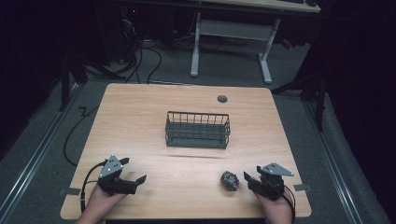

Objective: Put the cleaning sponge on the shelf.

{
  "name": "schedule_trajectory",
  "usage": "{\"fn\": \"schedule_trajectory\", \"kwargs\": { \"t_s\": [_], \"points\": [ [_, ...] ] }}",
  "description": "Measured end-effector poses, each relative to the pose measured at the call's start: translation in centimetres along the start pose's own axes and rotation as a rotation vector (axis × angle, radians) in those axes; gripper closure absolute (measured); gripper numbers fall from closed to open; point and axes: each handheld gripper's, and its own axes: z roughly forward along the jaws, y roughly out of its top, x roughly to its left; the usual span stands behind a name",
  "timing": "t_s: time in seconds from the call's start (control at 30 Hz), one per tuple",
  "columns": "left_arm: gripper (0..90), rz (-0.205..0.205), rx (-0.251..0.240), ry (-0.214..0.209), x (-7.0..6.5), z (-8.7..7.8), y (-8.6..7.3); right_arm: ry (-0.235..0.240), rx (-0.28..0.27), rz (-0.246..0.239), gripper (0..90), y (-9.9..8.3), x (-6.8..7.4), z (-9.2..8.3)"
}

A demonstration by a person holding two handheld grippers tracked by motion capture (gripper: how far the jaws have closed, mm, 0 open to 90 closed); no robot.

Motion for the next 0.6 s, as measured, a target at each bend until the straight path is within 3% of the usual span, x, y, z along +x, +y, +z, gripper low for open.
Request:
{"fn": "schedule_trajectory", "kwargs": {
  "t_s": [0.43,0.6],
  "points": [
    [2.2,0.007,-0.010,-0.005,-0.11,-0.06,0.11,-0.015,0.007,0.004,37.4,-0.19,-0.07,0.26],
    [2.3,0.009,-0.012,-0.014,-0.13,-0.11,0.14,-0.005,0.044,0.024,34.5,-0.12,-0.23,0.65]
  ]
}}
